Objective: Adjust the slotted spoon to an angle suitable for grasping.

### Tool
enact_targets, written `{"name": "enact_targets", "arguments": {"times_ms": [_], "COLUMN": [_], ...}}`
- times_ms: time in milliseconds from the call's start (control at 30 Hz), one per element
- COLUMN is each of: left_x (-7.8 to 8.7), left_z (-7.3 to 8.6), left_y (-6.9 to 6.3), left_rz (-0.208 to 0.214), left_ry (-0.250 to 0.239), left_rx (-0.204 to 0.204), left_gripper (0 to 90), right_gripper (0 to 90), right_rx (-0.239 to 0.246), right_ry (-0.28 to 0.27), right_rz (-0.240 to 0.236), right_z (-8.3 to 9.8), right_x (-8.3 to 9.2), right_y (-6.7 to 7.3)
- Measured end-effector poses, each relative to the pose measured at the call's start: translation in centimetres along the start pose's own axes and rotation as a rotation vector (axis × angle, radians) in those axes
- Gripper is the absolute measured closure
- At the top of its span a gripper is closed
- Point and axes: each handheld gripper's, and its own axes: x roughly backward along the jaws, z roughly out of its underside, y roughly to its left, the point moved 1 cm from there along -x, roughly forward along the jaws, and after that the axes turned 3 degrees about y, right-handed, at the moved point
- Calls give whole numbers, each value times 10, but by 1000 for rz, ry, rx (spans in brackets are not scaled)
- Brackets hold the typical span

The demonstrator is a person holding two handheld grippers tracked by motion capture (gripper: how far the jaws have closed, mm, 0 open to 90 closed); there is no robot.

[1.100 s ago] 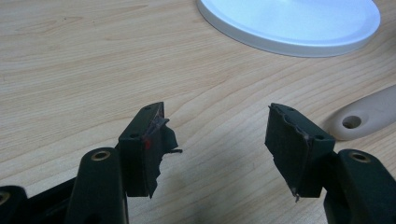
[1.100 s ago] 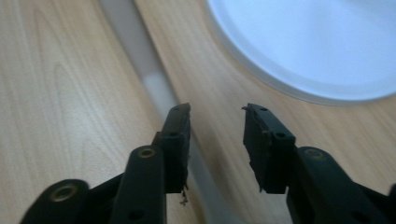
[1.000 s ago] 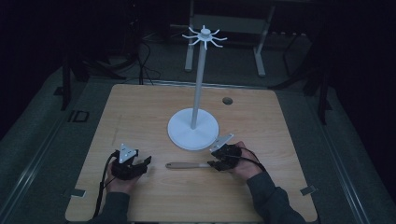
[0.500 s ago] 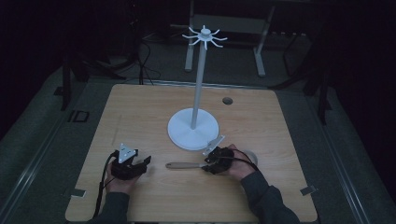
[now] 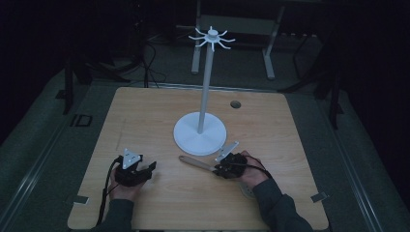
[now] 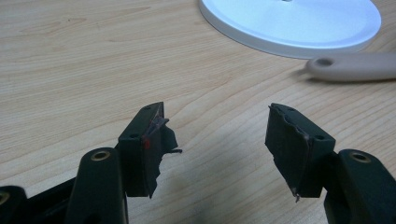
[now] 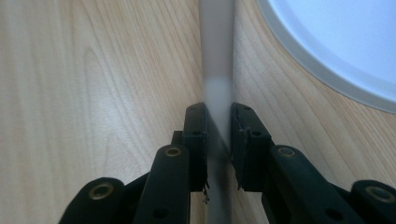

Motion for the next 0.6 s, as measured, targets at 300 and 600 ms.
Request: {"name": "enact_targets", "arguments": {"times_ms": [300,600], "left_x": [0,-1], "left_z": [0,0], "left_y": [0,-1], "left_rz": [1,2], "left_ry": [-1,3], "left_rx": [1,-4], "left_gripper": [385,385], "right_gripper": [768,758], "right_rx": [-191,-269], "right_ry": [-33,33], "right_rz": [110,155], "right_z": [19,25], "right_x": [22,20], "right_y": [-18,-28]}}
